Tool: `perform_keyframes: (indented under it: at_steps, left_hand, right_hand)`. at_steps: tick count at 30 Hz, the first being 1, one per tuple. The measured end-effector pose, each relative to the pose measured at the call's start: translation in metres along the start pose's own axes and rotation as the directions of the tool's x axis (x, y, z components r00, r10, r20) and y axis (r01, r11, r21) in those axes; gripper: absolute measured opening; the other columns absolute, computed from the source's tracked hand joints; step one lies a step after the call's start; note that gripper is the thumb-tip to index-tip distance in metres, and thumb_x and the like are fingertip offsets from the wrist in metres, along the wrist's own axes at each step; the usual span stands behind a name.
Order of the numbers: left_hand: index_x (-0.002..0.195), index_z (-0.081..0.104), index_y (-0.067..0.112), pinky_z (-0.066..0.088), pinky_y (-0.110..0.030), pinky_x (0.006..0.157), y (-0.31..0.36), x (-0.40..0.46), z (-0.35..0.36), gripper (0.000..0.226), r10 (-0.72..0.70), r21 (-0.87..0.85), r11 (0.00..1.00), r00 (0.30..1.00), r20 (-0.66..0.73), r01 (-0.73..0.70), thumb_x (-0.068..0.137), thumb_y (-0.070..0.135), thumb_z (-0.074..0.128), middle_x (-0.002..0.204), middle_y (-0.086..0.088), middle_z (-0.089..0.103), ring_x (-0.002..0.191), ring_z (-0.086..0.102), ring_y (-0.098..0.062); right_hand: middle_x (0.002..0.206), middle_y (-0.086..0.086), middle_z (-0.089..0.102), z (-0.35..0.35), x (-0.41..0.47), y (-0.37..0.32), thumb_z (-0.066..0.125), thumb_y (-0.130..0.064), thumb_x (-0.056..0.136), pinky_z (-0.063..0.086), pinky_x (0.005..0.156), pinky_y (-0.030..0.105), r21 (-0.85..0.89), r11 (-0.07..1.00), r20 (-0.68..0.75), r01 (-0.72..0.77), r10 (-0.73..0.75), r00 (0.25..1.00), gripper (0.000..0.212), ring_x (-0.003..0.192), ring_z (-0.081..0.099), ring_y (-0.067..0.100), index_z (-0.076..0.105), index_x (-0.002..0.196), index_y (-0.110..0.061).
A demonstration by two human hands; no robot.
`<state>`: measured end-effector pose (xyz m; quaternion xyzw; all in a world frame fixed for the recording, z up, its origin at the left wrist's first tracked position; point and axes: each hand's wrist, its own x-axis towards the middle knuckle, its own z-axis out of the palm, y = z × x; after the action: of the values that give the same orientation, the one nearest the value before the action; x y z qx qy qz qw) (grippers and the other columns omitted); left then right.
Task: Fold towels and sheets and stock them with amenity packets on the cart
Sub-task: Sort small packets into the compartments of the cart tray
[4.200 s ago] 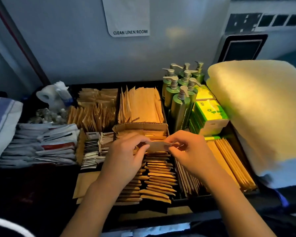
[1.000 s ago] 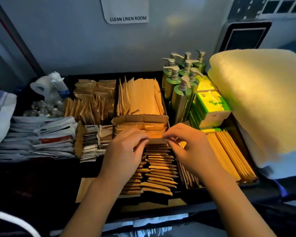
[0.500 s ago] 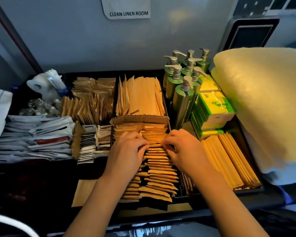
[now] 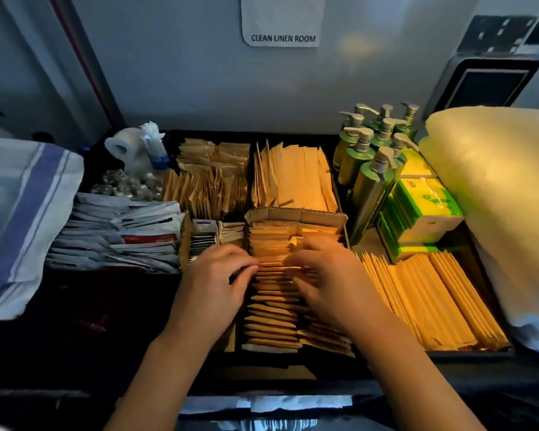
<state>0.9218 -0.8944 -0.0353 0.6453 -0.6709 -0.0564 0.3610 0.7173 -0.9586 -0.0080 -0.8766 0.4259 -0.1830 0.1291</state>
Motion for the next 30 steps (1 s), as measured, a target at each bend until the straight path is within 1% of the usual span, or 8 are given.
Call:
perform_keyframes:
  at_steps: [4,7,9,13,18,21,26,30]
  left_hand:
    - [0.101,0.08,0.022,0.057,-0.037,0.082,-0.027,-0.024,-0.028,0.015,-0.05,-0.002,0.999,0.998,-0.029,0.05,0.088,0.016,0.078,0.098,0.014,0.068,0.096,0.064,-0.007]
    - [0.099,0.08,0.02,0.056,-0.038,0.083,-0.044,-0.043,-0.044,0.015,-0.085,0.004,0.996,0.995,-0.046,0.086,0.086,0.014,0.08,0.096,0.014,0.068,0.095,0.063,-0.008]
    - [0.098,0.079,0.02,0.055,-0.037,0.083,-0.054,-0.054,-0.054,0.015,-0.094,0.011,0.995,0.994,-0.051,0.095,0.085,0.013,0.081,0.096,0.013,0.068,0.095,0.062,-0.008]
    - [0.1,0.078,0.018,0.055,-0.036,0.08,-0.071,-0.074,-0.069,0.015,-0.076,0.027,0.997,0.996,-0.049,0.078,0.087,0.011,0.078,0.097,0.012,0.068,0.095,0.061,-0.009]
    - [0.1,0.078,0.017,0.055,-0.031,0.079,-0.086,-0.093,-0.08,0.013,-0.082,0.014,0.996,0.995,-0.056,0.083,0.088,0.011,0.076,0.098,0.012,0.068,0.094,0.06,-0.007]
    - [0.1,0.078,0.017,0.055,-0.028,0.08,-0.092,-0.1,-0.084,0.013,-0.089,-0.008,0.996,0.995,-0.053,0.088,0.089,0.011,0.076,0.097,0.013,0.068,0.094,0.06,-0.005]
    - [0.101,0.078,0.016,0.055,-0.029,0.08,-0.097,-0.103,-0.086,0.013,-0.085,-0.021,0.996,0.995,-0.048,0.084,0.09,0.011,0.075,0.097,0.012,0.068,0.094,0.06,-0.006]
    - [0.102,0.078,0.017,0.054,-0.027,0.082,-0.096,-0.103,-0.087,0.013,-0.087,-0.03,0.996,0.996,-0.037,0.085,0.091,0.014,0.074,0.098,0.013,0.068,0.095,0.06,-0.005]
  right_hand:
    - [0.114,-0.013,0.063,0.019,0.009,-0.042,0.075,-0.031,0.088,0.049,0.094,0.029,0.017,0.989,0.059,0.149,-0.15,0.987,0.03,0.109,0.053,0.008,0.073,0.118,-0.031]
    - [0.114,-0.01,0.064,0.038,0.016,-0.069,0.077,-0.029,0.085,0.05,0.093,0.034,0.024,0.977,0.129,0.213,-0.215,0.968,0.034,0.108,0.054,0.012,0.072,0.119,-0.03]
    - [0.116,-0.01,0.063,0.051,0.02,-0.085,0.075,-0.032,0.085,0.05,0.092,0.037,0.01,0.972,0.194,0.234,-0.232,0.953,0.036,0.109,0.056,0.016,0.07,0.121,-0.031]
    - [0.115,-0.01,0.057,0.077,0.024,-0.106,0.073,-0.037,0.084,0.054,0.085,0.039,-0.059,0.975,0.282,0.216,-0.191,0.94,0.04,0.107,0.059,0.019,0.065,0.123,-0.032]
    - [0.117,-0.006,0.06,0.106,0.028,-0.123,0.077,-0.028,0.08,0.057,0.088,0.041,-0.111,0.98,0.41,0.167,-0.109,0.906,0.047,0.108,0.062,0.022,0.064,0.125,-0.03]
    - [0.116,-0.005,0.062,0.116,0.031,-0.123,0.079,-0.024,0.078,0.058,0.087,0.04,-0.139,0.981,0.436,0.136,-0.063,0.898,0.049,0.107,0.063,0.022,0.064,0.125,-0.028]
    - [0.128,-0.001,0.062,0.127,0.039,-0.121,0.077,-0.014,0.081,0.056,0.094,0.037,-0.153,0.985,0.466,0.079,0.002,0.885,0.06,0.118,0.061,0.024,0.059,0.136,-0.029]
    - [0.122,0.0,0.064,0.128,0.04,-0.121,0.075,-0.013,0.083,0.057,0.088,0.035,-0.139,0.987,0.462,0.081,-0.008,0.887,0.052,0.111,0.063,0.023,0.062,0.131,-0.028]
